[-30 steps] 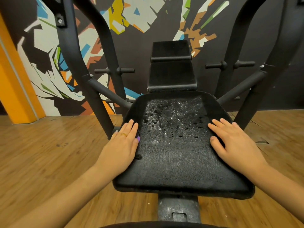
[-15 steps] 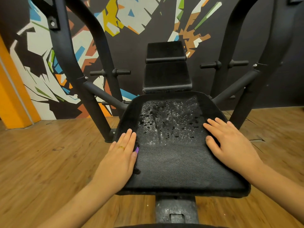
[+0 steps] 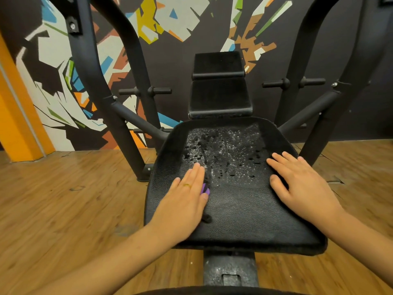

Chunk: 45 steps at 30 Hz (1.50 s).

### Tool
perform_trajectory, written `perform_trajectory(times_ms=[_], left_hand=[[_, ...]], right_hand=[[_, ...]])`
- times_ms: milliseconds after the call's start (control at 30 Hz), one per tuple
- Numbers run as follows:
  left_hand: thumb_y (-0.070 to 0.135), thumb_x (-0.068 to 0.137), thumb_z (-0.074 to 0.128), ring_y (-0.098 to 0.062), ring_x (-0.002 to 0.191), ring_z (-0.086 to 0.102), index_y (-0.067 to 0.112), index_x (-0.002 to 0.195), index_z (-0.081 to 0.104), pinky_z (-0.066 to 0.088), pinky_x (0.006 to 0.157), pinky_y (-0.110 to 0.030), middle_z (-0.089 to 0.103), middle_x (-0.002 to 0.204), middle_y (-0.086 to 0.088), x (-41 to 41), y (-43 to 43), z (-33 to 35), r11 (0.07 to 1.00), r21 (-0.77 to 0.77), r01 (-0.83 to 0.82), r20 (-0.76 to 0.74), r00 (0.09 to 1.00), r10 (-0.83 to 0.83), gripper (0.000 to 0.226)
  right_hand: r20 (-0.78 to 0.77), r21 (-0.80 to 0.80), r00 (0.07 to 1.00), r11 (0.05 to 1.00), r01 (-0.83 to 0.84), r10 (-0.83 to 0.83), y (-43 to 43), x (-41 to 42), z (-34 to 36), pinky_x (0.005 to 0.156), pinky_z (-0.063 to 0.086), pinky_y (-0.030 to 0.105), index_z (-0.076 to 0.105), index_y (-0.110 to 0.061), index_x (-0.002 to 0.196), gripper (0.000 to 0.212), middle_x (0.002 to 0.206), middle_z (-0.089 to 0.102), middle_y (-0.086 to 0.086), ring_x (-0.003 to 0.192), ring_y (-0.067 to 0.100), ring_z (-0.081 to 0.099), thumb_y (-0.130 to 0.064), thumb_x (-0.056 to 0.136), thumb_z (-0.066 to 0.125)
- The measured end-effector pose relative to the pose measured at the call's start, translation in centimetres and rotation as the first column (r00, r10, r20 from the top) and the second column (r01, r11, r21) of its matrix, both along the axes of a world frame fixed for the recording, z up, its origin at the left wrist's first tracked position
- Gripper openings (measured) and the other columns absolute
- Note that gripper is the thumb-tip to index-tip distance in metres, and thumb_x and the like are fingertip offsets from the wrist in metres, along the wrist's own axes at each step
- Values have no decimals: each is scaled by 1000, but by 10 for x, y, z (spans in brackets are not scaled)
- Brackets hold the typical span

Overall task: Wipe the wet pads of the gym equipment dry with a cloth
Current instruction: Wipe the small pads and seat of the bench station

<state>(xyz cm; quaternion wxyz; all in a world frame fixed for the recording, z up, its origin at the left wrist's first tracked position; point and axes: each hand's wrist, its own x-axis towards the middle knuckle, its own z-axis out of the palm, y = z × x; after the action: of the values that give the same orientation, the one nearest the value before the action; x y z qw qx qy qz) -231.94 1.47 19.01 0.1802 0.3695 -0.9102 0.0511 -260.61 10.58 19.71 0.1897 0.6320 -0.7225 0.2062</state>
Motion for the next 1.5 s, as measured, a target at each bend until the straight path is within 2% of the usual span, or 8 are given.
perform_trajectory(times_ms=[267,367,534,735,868,1002,1135,1502], left_hand=[[52,94,-1,-15,156,-3,13,161,-5,3,124,-33,-6,170,-3,17,-11,0,994,53,-93,-80,992,98,77],[42,106,18,-17,155,0,12,161,1,10,127,-41,-3,170,-5,-17,2,3,995,102,14,-144,990,1,64],[36,109,26,-16,154,-19,12,159,-15,-10,122,-32,-23,166,-3,-54,24,-2,987,106,117,-46,993,-112,69],[44,108,30,-2,148,-27,19,159,-18,-17,119,-24,-27,163,10,-34,20,0,945,276,178,-309,947,-88,74],[48,102,18,0,149,-22,17,161,-9,-17,117,-24,-16,166,8,0,2,-3,985,171,-6,-316,947,61,72],[55,97,7,-18,156,-5,8,161,10,1,124,-40,0,169,-8,32,-14,-23,977,-45,-209,-127,971,201,80],[52,99,12,-23,156,13,6,159,22,19,122,-46,12,168,-10,37,-16,-29,972,-99,-212,-98,974,202,76],[50,102,16,-24,155,16,4,158,26,22,122,-48,16,167,-11,36,-17,-32,963,-146,-228,-87,972,217,74]], right_hand=[[-1,-9,1000,1000,-3,3,0,1,0,122,22,43,53,-19,146,62,153,48,1,147,22,36,-48,97,28],[-10,-10,1000,1000,-2,2,0,0,0,121,22,43,53,-19,145,62,153,49,1,146,22,37,-48,97,28],[24,0,1000,1000,-12,12,0,-1,0,123,18,41,51,-20,148,65,155,45,0,149,21,33,-51,96,25],[11,12,1000,1000,-15,14,0,-3,-1,122,17,41,51,-19,148,66,155,45,2,149,22,32,-51,97,24],[-144,8,988,998,-61,61,3,1,4,123,14,44,53,-14,146,62,152,50,5,145,24,38,-46,100,25],[-133,-6,931,939,-344,340,10,29,14,125,15,39,46,-16,150,55,156,45,1,148,17,33,-42,103,35],[-220,299,724,751,-588,654,-4,66,12,126,12,35,38,-28,155,52,164,31,-2,153,16,21,-42,106,36],[-136,186,808,816,-547,573,24,32,-9,125,22,38,56,-31,144,43,161,36,-8,154,11,19,-45,105,45]])
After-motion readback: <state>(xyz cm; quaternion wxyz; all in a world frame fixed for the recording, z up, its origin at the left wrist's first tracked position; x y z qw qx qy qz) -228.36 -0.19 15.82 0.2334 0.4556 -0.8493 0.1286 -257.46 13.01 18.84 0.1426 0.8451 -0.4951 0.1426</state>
